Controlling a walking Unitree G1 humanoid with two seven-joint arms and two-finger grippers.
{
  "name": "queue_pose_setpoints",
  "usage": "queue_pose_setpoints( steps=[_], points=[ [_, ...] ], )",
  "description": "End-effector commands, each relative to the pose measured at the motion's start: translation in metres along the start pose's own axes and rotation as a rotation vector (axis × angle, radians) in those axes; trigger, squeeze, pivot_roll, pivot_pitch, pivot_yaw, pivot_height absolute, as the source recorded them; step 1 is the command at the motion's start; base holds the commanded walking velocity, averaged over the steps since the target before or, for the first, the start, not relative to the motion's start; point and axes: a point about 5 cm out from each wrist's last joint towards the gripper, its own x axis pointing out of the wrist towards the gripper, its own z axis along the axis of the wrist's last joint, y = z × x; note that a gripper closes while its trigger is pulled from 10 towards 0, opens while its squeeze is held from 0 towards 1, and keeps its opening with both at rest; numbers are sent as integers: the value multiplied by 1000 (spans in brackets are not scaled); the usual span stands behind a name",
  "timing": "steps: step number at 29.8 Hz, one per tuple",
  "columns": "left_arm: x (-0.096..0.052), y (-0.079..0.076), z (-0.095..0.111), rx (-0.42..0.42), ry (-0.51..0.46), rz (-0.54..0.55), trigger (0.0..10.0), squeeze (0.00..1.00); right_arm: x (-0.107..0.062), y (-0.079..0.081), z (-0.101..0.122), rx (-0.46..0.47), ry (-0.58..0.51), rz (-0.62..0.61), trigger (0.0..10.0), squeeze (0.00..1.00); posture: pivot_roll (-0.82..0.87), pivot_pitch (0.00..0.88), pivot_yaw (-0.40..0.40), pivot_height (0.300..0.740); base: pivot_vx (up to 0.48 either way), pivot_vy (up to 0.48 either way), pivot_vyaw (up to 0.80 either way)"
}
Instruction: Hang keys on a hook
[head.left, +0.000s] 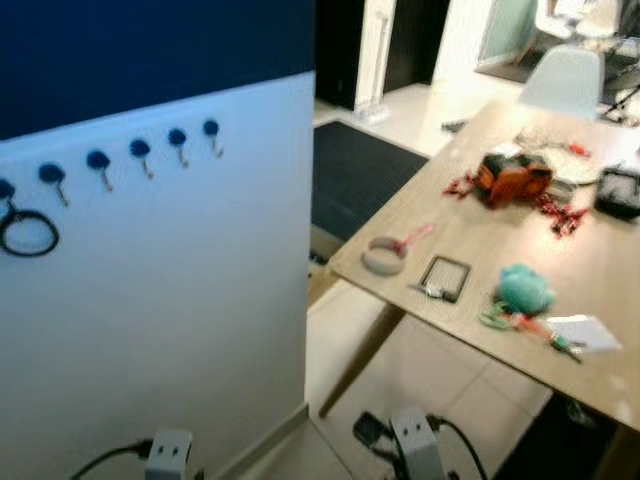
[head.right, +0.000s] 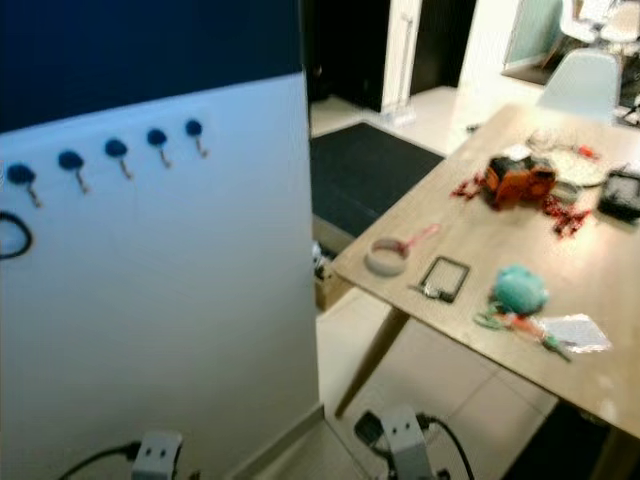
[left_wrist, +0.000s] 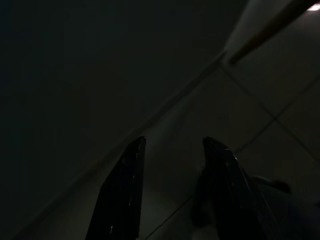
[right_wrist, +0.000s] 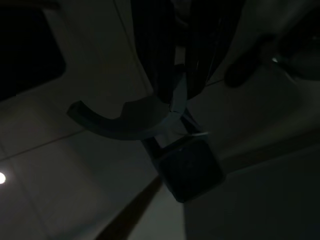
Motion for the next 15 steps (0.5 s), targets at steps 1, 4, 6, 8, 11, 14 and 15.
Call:
queue_pose_setpoints(
  steps=[1, 4, 6, 8, 11, 14, 15],
  points=[
    [-1, 1, -2, 7, 13, 0, 10000, 0, -1, 0, -4, 6, 14, -3, 10000, 0, 68, 39, -15, 740, 0, 0, 800],
    [-1, 3, -2, 16, 14, 9, 10000, 0, -1, 0, -4, 5, 14, -2, 10000, 0, 69, 39, -15, 740, 0, 0, 800],
    [-2, 4, -3, 21, 14, 19, 10000, 0, -1, 0, -3, 3, 14, -1, 10000, 0, 70, 39, -16, 740, 0, 0, 800],
    [-2, 5, -3, 19, 15, 22, 10000, 0, -1, 1, -3, 3, 15, 0, 10000, 0, 70, 40, -16, 740, 0, 0, 800],
    [-3, 7, -5, 13, 24, 35, 10000, 0, 0, 1, -2, 2, 13, 2, 10000, 0, 72, 41, -17, 740, 0, 0, 800],
    [-4, 8, -6, 13, 31, 44, 10000, 0, 0, 2, -2, 1, 11, 4, 10000, 0, 71, 42, -18, 740, 0, 0, 800],
    [-4, 9, -6, 14, 33, 45, 10000, 0, 0, 2, -2, 1, 11, 5, 10000, 0, 71, 42, -18, 740, 0, 0, 800]
  ],
)
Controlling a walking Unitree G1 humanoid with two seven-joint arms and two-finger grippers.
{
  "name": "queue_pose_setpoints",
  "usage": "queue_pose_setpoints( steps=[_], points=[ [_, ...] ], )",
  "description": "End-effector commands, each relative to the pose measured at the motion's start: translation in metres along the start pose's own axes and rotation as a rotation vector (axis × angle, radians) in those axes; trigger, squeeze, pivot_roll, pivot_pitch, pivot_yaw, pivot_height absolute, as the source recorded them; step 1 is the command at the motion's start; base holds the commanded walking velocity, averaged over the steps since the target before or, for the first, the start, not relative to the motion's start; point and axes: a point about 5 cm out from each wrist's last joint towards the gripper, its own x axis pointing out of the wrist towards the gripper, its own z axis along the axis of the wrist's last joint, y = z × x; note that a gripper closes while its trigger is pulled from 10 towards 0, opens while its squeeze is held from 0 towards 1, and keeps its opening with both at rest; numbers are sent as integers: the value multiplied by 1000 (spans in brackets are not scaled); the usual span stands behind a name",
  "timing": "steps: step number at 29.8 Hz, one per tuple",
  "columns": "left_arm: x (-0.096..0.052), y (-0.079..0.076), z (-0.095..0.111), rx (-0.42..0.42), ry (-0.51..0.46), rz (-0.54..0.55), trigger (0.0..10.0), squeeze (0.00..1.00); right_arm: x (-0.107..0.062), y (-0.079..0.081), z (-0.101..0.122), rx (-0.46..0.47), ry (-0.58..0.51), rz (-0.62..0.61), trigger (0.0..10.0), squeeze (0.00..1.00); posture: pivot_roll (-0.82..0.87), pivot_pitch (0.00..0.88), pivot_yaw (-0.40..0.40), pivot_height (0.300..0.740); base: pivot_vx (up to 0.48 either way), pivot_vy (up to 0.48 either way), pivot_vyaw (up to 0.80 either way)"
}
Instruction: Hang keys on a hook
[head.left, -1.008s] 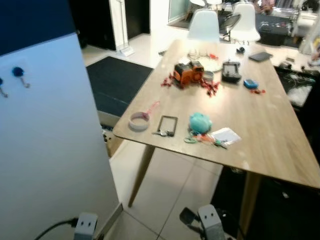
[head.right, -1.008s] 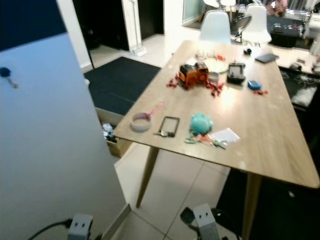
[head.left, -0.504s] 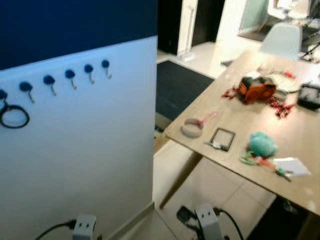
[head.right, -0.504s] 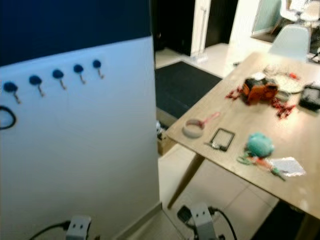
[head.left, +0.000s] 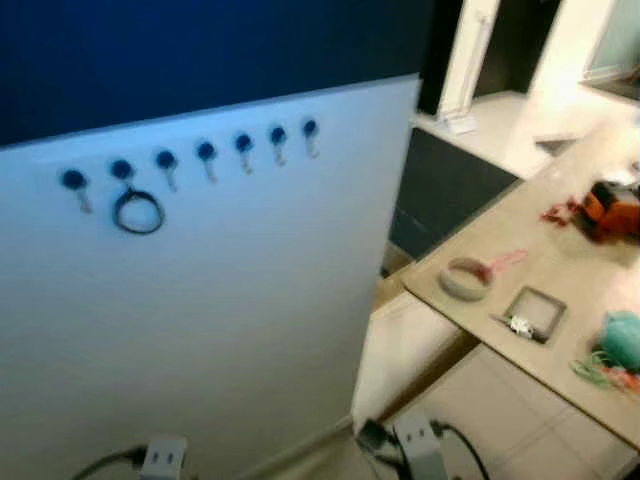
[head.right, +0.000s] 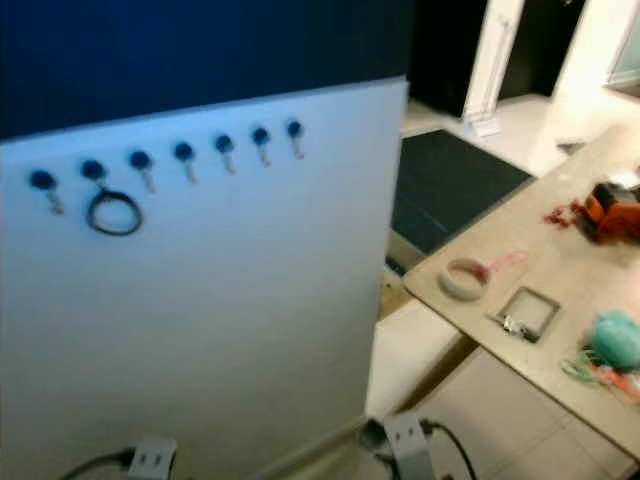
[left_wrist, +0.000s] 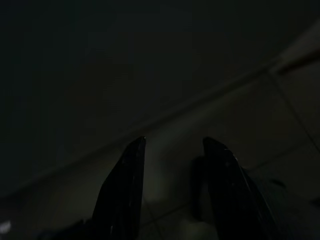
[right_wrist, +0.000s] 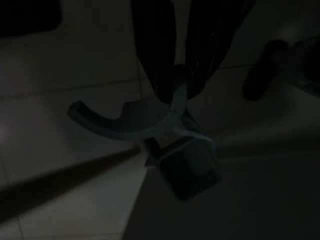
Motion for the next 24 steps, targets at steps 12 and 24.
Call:
queue_pose_setpoints(
  steps=[12, 24],
  points=[
    [-1, 3, -4, 12, 30, 23, 10000, 0, 0, 2, -2, 3, 8, 5, 10000, 0, 70, 43, -19, 740, 0, 0, 800],
    [1, -3, -2, 14, 23, 10, 10000, 0, 0, 3, 0, 1, 3, 11, 10000, 0, 70, 45, -20, 740, 0, 0, 800]
  ],
)
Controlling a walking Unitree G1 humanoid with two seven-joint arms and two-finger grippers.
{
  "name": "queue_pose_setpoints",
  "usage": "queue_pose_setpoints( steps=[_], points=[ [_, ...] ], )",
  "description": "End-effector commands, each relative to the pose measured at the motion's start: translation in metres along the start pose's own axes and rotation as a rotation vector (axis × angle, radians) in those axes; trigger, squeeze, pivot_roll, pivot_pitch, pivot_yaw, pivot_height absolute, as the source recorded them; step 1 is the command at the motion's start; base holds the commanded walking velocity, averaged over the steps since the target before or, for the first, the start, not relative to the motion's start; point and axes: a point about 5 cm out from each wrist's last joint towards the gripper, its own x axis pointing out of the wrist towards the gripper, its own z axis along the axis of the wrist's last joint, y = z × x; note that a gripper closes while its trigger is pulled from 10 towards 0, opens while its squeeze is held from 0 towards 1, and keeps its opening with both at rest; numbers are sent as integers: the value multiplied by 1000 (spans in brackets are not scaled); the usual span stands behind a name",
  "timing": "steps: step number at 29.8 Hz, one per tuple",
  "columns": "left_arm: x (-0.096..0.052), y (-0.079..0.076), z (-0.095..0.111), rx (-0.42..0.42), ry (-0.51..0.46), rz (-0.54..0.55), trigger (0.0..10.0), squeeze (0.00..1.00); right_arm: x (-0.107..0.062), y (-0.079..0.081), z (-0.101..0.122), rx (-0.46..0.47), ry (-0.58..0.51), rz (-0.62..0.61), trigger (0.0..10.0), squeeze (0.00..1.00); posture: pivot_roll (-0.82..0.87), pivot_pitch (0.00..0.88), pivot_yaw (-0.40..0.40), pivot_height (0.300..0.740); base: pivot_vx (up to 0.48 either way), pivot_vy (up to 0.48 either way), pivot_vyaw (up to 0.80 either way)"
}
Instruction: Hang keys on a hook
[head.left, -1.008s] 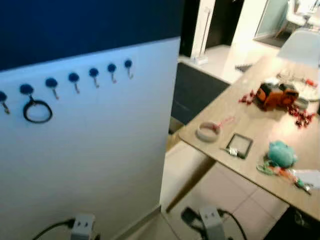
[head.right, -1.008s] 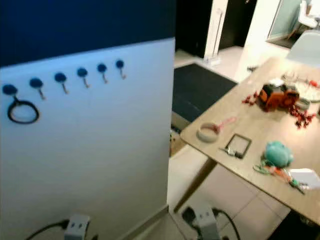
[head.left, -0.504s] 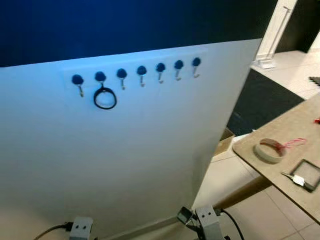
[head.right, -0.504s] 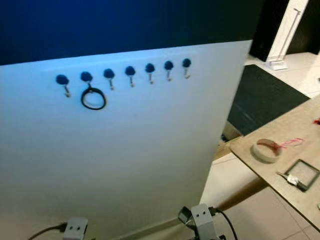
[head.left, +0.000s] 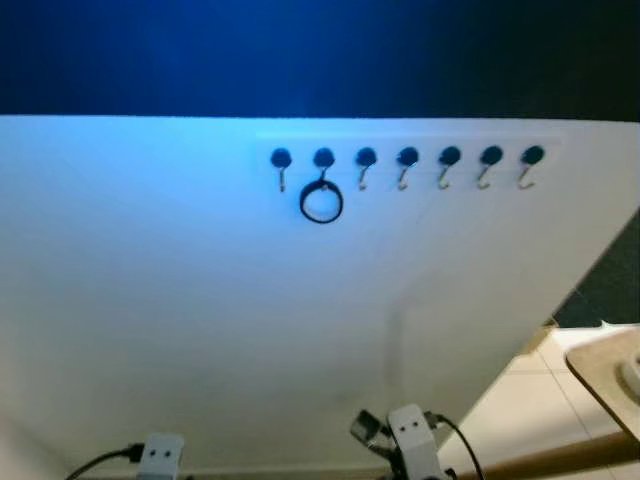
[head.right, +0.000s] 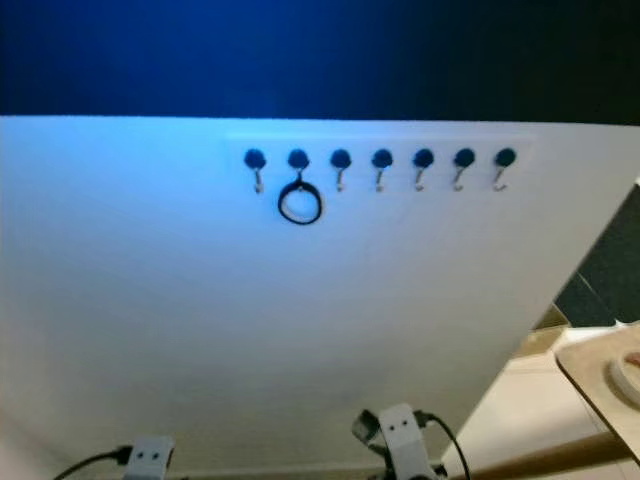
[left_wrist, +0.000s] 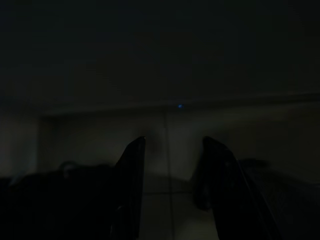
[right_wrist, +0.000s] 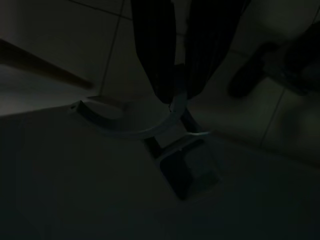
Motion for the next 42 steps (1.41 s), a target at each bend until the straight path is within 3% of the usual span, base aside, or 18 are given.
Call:
queue_pose_setpoints(
  steps=[1, 8, 12, 21, 25, 29, 42],
  points=[
    [0, -2, -1, 4, 5, -3, 10000, 0, -2, -1, -5, 2, 19, -2, 10000, 0, 70, 45, -20, 740, 0, 0, 800],
    [1, -4, 1, 6, 0, -8, 10000, 0, -2, -1, -6, 4, 18, -6, 10000, 0, 69, 44, -18, 740, 0, 0, 800],
    [1, -4, 1, -3, -8, -13, 10000, 0, -3, -3, -7, 51, 20, -19, 10000, 0, 67, 44, -16, 740, 0, 0, 0],
    [1, -6, 2, 13, -20, -38, 10000, 0, -3, -3, -7, 48, 22, -18, 10000, 0, 66, 45, -16, 740, 0, 0, 0],
    [1, -7, 4, 40, -30, -63, 10000, 0, -3, -3, -7, 51, 21, -20, 10000, 0, 64, 46, -14, 740, 0, -480, 0],
    [1, -7, 3, 0, -20, -60, 10000, 0, -3, -3, -8, 55, 21, -24, 10000, 0, 57, 44, -10, 740, 0, -169, 0],
    [1, -8, 3, 0, -20, -74, 10000, 0, -5, -4, -11, 80, 30, -43, 10000, 0, 53, 36, -9, 740, 0, 0, 0]
  ],
)
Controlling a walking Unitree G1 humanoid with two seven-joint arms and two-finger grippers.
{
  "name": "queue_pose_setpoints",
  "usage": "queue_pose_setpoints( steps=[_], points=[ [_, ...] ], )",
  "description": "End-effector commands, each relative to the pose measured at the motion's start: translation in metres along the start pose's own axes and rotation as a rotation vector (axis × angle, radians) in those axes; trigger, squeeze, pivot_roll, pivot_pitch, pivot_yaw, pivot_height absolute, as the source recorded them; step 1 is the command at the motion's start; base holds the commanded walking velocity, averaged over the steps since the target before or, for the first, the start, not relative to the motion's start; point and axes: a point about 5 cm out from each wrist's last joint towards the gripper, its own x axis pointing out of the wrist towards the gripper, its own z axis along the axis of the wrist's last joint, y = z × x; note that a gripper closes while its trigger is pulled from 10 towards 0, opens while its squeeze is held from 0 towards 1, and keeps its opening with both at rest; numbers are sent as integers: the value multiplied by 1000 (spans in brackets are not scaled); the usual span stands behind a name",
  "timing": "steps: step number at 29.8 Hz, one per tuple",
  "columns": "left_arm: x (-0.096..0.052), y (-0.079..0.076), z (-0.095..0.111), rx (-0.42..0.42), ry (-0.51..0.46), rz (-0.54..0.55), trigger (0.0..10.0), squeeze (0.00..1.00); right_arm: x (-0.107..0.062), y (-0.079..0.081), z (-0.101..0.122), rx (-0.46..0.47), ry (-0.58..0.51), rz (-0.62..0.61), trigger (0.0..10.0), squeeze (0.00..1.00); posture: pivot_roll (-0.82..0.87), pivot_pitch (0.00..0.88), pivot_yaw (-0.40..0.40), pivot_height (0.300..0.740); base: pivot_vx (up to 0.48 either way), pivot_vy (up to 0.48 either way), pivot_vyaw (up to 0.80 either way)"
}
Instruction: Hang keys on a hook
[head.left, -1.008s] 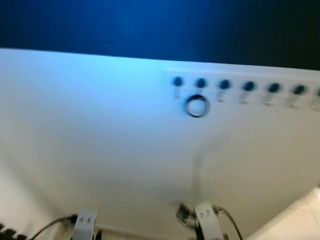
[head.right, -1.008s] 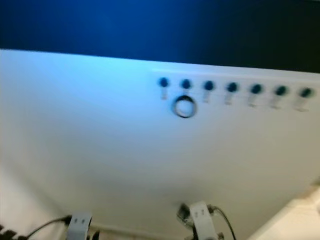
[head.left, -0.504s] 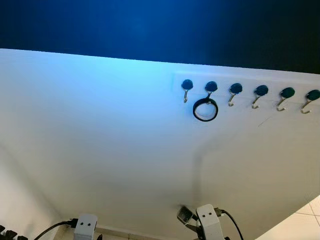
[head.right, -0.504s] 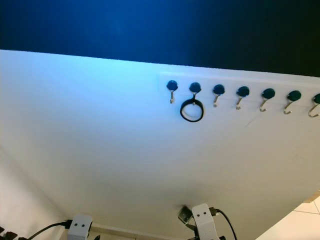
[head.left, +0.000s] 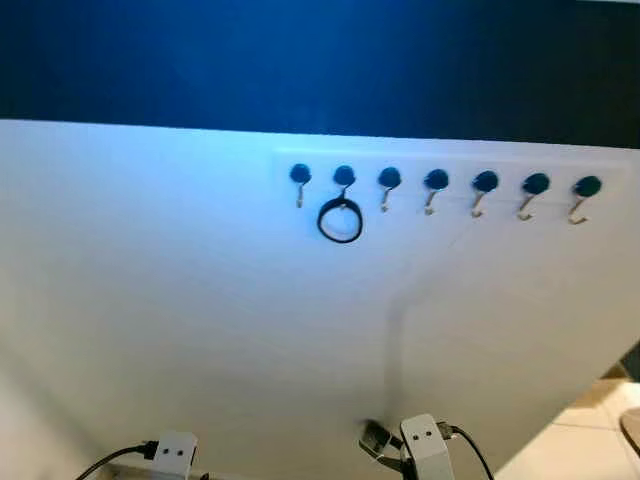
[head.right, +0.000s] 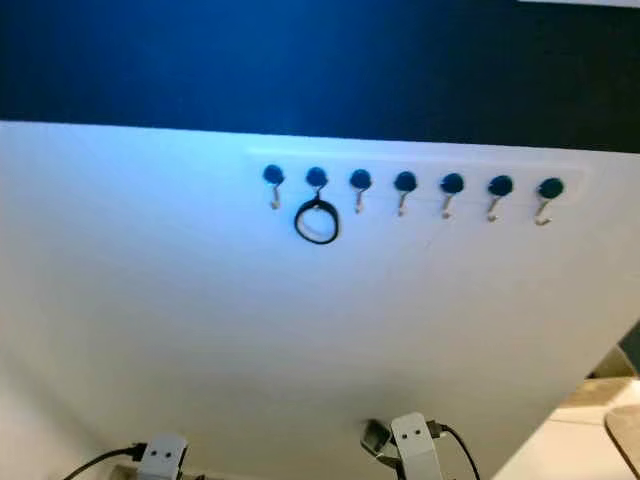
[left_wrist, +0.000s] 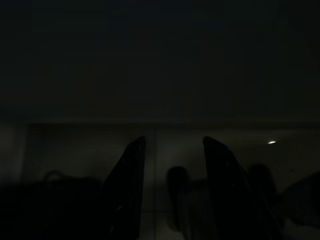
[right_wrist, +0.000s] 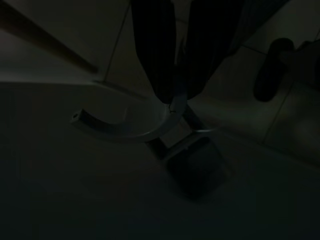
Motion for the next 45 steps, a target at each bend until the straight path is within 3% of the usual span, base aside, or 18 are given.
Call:
queue_pose_setpoints(
  steps=[1, 9, 13, 25, 45],
  points=[
    [-2, 0, -4, -8, 17, -4, 10000, 0, 0, -3, 0, 44, 5, -37, 10000, 0, 53, 33, -9, 740, 0, 0, 0],
    [-1, -3, -3, -9, 16, -11, 10000, 0, -6, -26, -7, 147, 9, -190, 10000, 0, 42, 28, 2, 740, 0, 0, 0],
    [0, -4, -3, -6, 18, -18, 10000, 0, -8, -33, -9, 155, 8, -222, 10000, 0, 39, 27, 6, 740, 0, 0, 0],
    [0, -1, -1, -11, 6, -17, 10000, 0, -6, -27, -6, 154, 1, -203, 10000, 0, 44, 25, 4, 740, 0, 0, 0],
    [3, -4, 8, -12, -46, -22, 10000, 0, -1, -14, -2, 145, 10, -116, 10000, 0, 48, 30, 1, 740, -319, 0, 0]
  ],
)
